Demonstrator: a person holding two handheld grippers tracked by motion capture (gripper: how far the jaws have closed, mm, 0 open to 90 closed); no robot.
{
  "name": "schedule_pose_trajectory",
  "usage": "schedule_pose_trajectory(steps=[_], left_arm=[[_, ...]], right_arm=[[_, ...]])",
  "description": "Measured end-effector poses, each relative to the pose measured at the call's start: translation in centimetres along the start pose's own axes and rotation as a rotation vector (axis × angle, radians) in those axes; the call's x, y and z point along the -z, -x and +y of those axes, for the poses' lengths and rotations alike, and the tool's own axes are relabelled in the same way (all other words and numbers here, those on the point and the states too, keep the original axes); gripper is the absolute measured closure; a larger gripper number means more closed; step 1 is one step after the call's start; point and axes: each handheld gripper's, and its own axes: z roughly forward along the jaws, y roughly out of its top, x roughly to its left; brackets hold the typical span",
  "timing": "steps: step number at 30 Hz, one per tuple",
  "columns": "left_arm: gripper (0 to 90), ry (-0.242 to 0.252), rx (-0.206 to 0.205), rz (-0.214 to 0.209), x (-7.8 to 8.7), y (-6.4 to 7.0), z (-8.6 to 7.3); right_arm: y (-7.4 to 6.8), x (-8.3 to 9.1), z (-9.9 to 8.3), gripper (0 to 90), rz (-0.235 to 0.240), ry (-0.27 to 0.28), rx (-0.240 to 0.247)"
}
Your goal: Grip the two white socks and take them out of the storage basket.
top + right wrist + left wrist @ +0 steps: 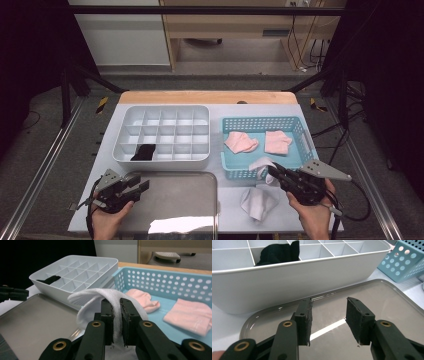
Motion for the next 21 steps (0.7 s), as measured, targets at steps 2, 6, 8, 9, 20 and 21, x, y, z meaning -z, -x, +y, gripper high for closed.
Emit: schedule_pose_trajectory(steps=[2, 6, 8, 9, 20, 21], left_arm=[[54.1, -0.001, 0.001, 0.002, 0.0, 0.0, 0.0], [53.3, -0.002, -0.001, 0.005, 0.0, 0.0, 0.0], [53.2, 0.002, 0.0, 0.005, 0.0, 0.1, 0.0], [53.1, 0.003, 0.0, 0.007, 0.0, 0.1, 0.0], [50.8, 0.001, -0.006, 0.017, 0.0, 0.1, -0.1], [50.1, -0.003, -0.005, 0.018, 0.0, 0.1, -0.1]], right_arm=[[0.0, 0.4, -0.8, 81.8, -0.003, -0.009, -0.009], [0.2, 1.0, -2.5, 81.8, -0.027, -0.033, -0.029], [0.4, 1.1, -2.9, 81.7, -0.037, -0.036, -0.038], [0.7, 1.2, -3.3, 81.7, -0.046, -0.041, -0.046], [3.6, 1.0, -6.9, 81.0, -0.242, -0.141, -0.059], [3.9, 0.4, -7.4, 80.5, -0.285, -0.181, -0.053]])
